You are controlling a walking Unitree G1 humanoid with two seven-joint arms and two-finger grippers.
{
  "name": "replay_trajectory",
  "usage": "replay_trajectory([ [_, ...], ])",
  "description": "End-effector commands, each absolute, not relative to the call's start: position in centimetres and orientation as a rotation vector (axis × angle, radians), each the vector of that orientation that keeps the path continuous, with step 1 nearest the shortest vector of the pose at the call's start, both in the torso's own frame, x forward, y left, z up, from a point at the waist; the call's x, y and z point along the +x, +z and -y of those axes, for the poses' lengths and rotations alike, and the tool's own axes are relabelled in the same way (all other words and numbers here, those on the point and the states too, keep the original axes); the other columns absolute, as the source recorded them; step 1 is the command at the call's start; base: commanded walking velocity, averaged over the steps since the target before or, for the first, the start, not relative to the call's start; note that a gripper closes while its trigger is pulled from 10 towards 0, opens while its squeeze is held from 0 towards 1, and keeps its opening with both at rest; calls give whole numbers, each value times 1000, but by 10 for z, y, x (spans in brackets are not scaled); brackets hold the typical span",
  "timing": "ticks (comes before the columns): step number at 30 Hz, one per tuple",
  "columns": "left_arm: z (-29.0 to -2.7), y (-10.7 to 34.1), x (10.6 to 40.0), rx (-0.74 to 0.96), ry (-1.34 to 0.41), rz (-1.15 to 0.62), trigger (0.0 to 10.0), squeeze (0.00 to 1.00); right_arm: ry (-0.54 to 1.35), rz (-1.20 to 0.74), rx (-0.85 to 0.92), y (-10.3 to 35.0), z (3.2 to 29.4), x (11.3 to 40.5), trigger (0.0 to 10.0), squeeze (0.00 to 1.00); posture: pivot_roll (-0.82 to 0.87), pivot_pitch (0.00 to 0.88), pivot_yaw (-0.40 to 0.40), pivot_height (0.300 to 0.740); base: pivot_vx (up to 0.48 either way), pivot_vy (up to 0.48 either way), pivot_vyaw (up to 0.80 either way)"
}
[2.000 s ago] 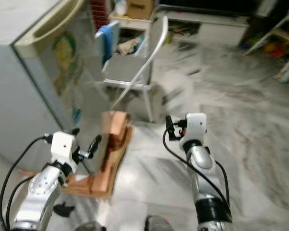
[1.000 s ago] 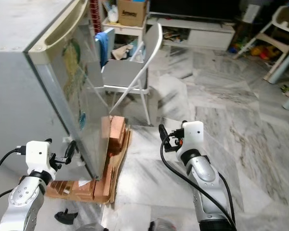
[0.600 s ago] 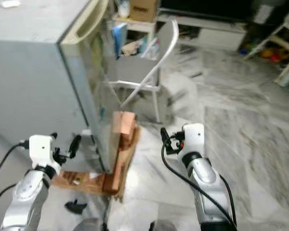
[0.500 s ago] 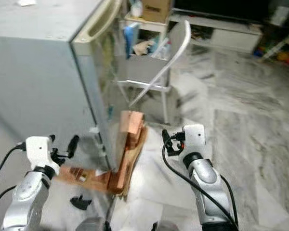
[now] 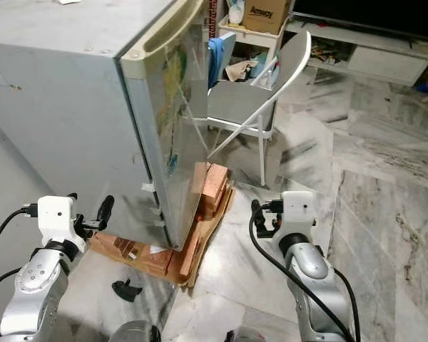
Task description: Restocking fridge
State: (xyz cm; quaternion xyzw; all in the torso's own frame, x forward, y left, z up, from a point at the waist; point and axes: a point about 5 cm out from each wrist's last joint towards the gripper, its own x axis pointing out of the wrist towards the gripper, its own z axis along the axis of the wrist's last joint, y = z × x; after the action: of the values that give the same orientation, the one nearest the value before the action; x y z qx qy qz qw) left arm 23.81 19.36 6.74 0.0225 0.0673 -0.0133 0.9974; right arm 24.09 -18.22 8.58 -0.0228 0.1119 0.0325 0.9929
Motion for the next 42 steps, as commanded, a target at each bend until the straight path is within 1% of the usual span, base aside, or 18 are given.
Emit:
replay_trajectory([
  [1,-193,75,241,71,-7,-82,10000,0,95,-112,-115,101,178,243,10000,0,28,3,-24,740,0,0,-456],
  [3,-192,78,244,81,12,-50,10000,0,111,-54,-162,105,177,241,10000,0,29,4,-24,740,0,0,-228],
  [8,-190,78,245,79,42,-39,10000,0,90,-40,-196,105,175,233,10000,0,22,2,-21,740,0,0,-89],
  [15,-179,70,245,40,-10,-78,10000,0,56,-74,-144,101,181,229,10000,0,1,0,-16,740,0,0,-800],
  [24,-177,68,246,18,-7,-77,10000,0,71,-70,-126,100,179,227,10000,0,1,0,-25,740,0,0,-800],
  [26,-180,68,248,19,31,-73,10000,0,91,-74,-105,101,177,230,10000,0,1,0,-25,740,0,0,0],
  [34,-191,72,258,58,79,-53,10000,0,108,-63,-92,105,173,236,10000,0,-7,0,-21,740,0,0,0],
  [36,-193,73,266,39,60,-52,10000,0,110,-62,-89,105,173,236,10000,0,-14,0,-22,740,0,0,0],
  [42,-187,73,272,53,-19,-54,10000,0,110,-65,-91,104,174,236,10000,0,-19,0,-19,740,0,0,0],
])
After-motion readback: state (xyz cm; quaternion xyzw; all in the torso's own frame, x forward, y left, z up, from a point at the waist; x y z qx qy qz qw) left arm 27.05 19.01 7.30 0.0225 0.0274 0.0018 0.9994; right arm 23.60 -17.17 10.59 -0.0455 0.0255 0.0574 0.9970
